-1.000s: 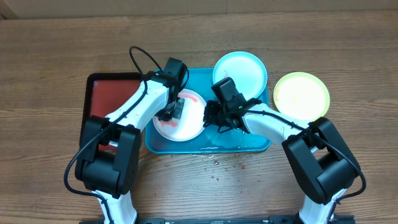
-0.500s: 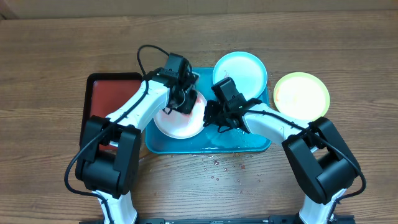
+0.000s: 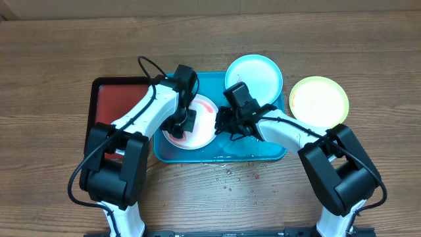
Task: Clean dirty plates on tray and stack at the side
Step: 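Keep scrubbing the white plate with the left gripper's sponge in circles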
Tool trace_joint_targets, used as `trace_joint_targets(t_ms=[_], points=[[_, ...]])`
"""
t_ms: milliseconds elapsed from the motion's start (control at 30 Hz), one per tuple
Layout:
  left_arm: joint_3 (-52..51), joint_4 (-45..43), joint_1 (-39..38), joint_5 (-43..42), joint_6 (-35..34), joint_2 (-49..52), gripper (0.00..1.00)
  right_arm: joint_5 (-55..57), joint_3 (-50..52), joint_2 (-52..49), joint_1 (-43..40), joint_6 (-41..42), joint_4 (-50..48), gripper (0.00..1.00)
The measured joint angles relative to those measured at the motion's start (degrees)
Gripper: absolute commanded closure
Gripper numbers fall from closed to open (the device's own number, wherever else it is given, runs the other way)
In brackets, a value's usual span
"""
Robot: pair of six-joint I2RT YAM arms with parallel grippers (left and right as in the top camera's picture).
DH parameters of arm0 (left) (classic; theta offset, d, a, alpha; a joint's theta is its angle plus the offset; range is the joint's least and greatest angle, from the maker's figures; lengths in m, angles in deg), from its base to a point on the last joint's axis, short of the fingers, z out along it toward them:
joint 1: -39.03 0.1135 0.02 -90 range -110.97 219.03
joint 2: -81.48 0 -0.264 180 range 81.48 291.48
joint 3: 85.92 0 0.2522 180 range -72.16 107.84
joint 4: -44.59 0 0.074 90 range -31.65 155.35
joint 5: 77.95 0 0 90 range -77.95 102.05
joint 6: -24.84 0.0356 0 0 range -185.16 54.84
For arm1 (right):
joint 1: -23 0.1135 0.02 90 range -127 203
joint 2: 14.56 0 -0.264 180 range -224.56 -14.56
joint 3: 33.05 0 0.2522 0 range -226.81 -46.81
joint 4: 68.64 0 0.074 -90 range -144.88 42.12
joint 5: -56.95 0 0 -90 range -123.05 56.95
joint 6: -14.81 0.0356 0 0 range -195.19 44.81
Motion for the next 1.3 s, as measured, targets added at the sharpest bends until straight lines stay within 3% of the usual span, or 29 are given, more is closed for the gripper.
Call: trace_joint_targets(t_ms=[167,367,533,700,867,1100,1200,1300], points=[[0.00,0.42,0.00,-11.21,9.35,0.00,0.96,0.04,0.00,0.00,0.00,0.00,0.00,0.96],[0.02,-13.31,0.00,-12.81,10.43,0.00,0.96,0.20,0.00,0.00,-0.02,0.20,-0.04,0.96],[0.11,-18.64,-0.07,-0.55,3.06,0.00,0.96,0.17,0.00,0.00,-0.02,0.24,-0.07,0.96],[0.09,-12.02,-0.07,12.66,-7.56,0.00,0.95,0.07,0.00,0.00,0.00,0.17,-0.04,0.96],[0.11,-5.84,-0.04,13.88,-11.32,0.02,0.96,-0.02,0.00,0.00,0.00,0.13,0.00,0.96],[0.09,-0.83,0.00,-7.02,4.90,0.02,0.96,0.02,0.00,0.00,0.00,0.02,-0.04,0.96],[0.07,-3.82,0.00,-13.90,11.08,0.02,0.96,0.04,0.00,0.00,0.00,0.04,-0.04,0.96],[0.09,-9.77,-0.07,-15.58,13.81,0.04,0.96,0.13,0.00,0.00,0.00,0.09,-0.20,0.96]])
